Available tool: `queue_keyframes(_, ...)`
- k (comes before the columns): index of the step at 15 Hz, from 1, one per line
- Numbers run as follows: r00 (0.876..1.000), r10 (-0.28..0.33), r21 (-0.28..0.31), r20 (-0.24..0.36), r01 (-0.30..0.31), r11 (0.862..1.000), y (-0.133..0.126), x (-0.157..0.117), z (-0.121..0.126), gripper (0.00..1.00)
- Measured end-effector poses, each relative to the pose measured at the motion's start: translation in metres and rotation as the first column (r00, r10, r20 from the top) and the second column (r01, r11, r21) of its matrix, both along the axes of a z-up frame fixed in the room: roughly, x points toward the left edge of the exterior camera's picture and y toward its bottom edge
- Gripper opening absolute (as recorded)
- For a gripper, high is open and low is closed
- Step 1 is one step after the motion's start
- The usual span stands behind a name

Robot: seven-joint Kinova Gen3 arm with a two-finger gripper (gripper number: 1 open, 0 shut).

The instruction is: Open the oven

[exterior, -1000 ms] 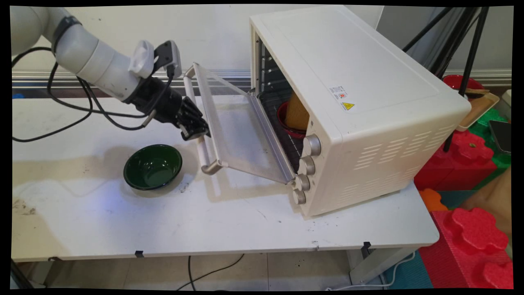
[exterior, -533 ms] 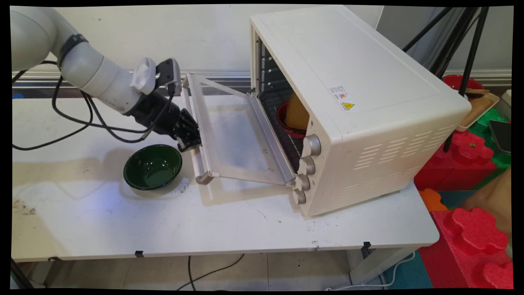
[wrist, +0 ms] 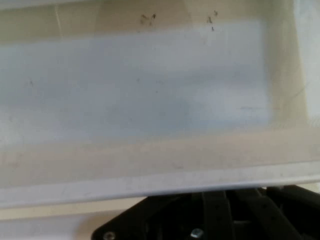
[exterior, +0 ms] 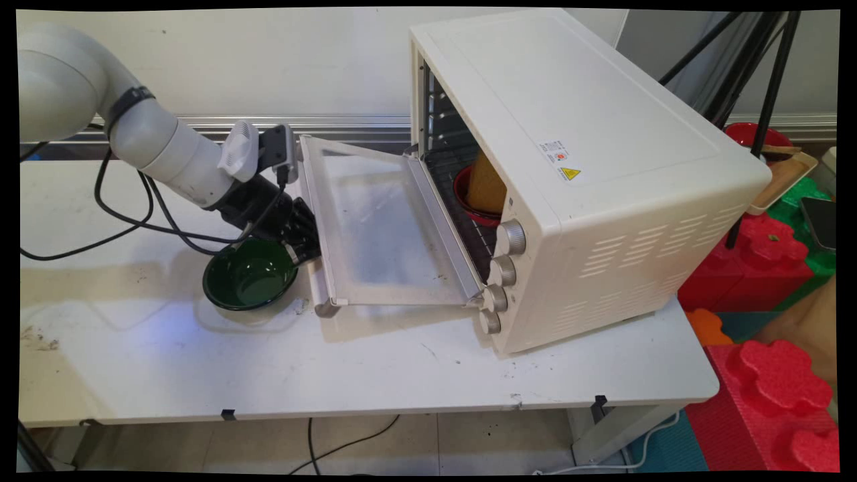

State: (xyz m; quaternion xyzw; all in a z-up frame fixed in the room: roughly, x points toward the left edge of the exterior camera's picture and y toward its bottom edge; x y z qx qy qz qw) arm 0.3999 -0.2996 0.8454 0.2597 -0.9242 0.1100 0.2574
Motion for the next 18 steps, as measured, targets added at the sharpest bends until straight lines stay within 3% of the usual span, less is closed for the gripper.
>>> queue_keyframes(18, 1.000, -0.024, -0.037, 0.013, 0.025, 0.999, 0.008, 0.001, -0.022, 0.00)
